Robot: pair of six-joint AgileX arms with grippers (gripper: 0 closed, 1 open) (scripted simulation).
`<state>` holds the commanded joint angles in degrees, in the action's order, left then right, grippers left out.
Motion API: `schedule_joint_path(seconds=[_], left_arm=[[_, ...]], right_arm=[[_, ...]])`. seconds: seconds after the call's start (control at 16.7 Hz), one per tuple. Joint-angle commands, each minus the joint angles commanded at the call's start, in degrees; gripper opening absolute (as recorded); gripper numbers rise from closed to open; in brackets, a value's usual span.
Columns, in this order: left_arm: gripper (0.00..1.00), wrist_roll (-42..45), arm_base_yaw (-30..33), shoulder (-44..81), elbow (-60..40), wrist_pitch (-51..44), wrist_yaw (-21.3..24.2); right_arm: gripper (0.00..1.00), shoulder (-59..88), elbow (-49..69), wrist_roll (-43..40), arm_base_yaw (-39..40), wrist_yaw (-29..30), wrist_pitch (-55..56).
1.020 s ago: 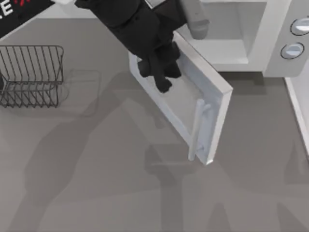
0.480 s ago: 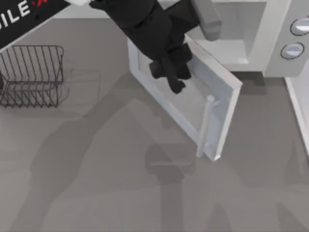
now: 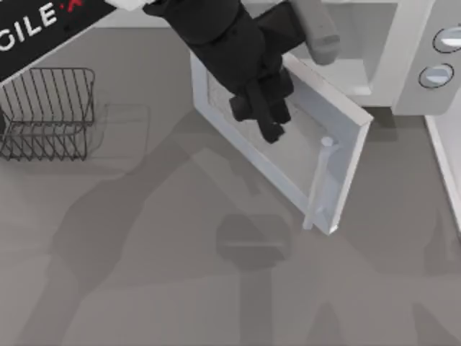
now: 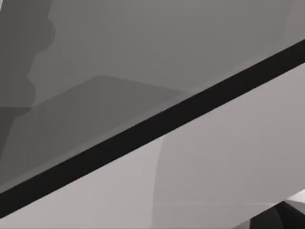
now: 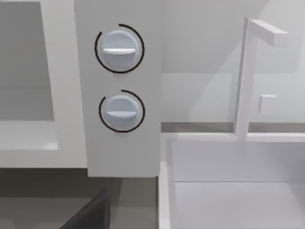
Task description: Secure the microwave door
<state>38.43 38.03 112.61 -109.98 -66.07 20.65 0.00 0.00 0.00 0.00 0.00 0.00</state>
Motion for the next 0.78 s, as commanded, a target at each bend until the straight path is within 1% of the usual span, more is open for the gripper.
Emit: schedule_joint_path(seconds=[0.24, 0.48, 0.78], left_arm=[[0.00, -1.62, 1.26, 2.32, -0.80, -1.45, -0.14], [0.00, -1.43, 1.34, 1.68, -3.53, 0.62, -0.93], [0.00, -0.90, 1.89, 1.42, -3.52, 0.99, -0.38]], right_arm=[[1.00, 0.00, 0.00, 0.00, 0.00, 0.00, 0.00], [1.00, 0.00, 0.00, 0.00, 0.00, 0.00, 0.00], [1.00, 0.00, 0.00, 0.00, 0.00, 0.00, 0.00]])
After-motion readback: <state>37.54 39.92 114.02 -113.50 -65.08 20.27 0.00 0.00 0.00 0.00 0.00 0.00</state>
